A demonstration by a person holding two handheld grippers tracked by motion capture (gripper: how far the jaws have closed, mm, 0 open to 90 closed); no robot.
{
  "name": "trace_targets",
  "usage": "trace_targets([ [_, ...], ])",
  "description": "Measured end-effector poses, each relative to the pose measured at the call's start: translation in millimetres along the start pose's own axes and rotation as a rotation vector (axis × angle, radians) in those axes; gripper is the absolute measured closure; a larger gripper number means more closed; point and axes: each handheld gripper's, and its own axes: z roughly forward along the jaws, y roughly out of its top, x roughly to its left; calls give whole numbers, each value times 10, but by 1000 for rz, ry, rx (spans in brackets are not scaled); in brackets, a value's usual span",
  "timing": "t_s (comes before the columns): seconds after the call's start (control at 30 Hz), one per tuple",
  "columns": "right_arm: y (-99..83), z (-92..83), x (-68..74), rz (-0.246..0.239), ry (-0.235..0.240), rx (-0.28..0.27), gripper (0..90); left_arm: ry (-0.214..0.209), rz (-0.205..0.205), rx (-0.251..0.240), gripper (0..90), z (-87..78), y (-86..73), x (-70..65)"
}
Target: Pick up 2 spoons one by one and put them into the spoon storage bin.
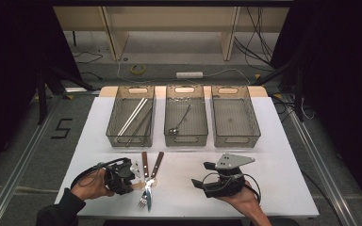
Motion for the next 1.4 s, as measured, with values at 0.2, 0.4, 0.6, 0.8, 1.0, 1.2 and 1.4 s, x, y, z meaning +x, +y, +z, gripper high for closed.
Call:
trace_targets([
  [0.2,-1,1,1,3,1,2,271,4,-7,-52,747,-61,16,-11],
  [0.4,-2,0,-1,4,0,2,271,-12,-16,-95,748,-126,13,-3],
  [0.6,-3,1,-2,4,1,5,271,-18,-28,-123,748,-156,15,6],
  [0.8,-4,0,-4,6,2,4,271,-22,-60,-164,748,-184,14,25],
  [1.0,-5,3,-5,9,3,4,271,-19,-100,-215,747,-237,12,57],
  [1.2,-6,7,-7,10,3,0,271,0,-185,-306,747,-306,11,102],
  [1.4,-7,9,-12,16,4,-3,271,26,-267,-385,747,-368,4,147],
])
